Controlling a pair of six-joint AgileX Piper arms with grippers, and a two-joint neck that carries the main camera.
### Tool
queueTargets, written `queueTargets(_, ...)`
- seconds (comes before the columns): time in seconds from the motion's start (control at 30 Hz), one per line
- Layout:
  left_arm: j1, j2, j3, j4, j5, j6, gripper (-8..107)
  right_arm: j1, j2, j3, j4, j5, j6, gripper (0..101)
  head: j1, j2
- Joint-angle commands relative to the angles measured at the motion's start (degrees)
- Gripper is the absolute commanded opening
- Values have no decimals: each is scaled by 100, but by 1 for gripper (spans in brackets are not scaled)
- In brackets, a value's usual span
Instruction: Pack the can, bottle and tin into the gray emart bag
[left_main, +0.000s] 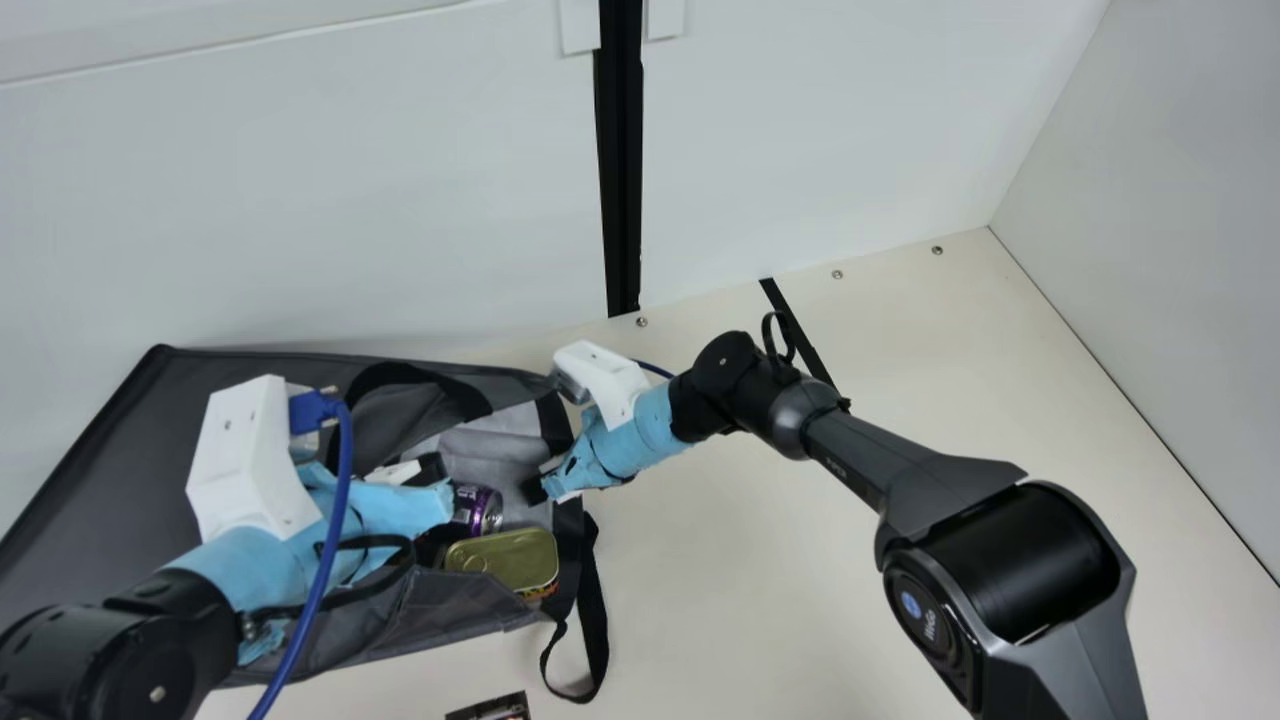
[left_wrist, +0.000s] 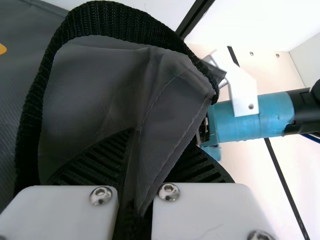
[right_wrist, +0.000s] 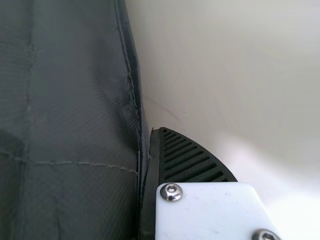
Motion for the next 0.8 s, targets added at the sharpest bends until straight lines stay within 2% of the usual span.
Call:
queueTargets(0.0,0,0,0,0,0,0,10,-58,-40,24,127,104,36,0,-130,-5)
queueTargets(0.47,0,104,-212,-144,-274,86,10,-658,-502,182,893,1137,160,0,-130,-5)
queueTargets(0.77,-108,180,-522,55,-410,-128,10,-1075,-938,233,1189,1788,228,0,-130,-5)
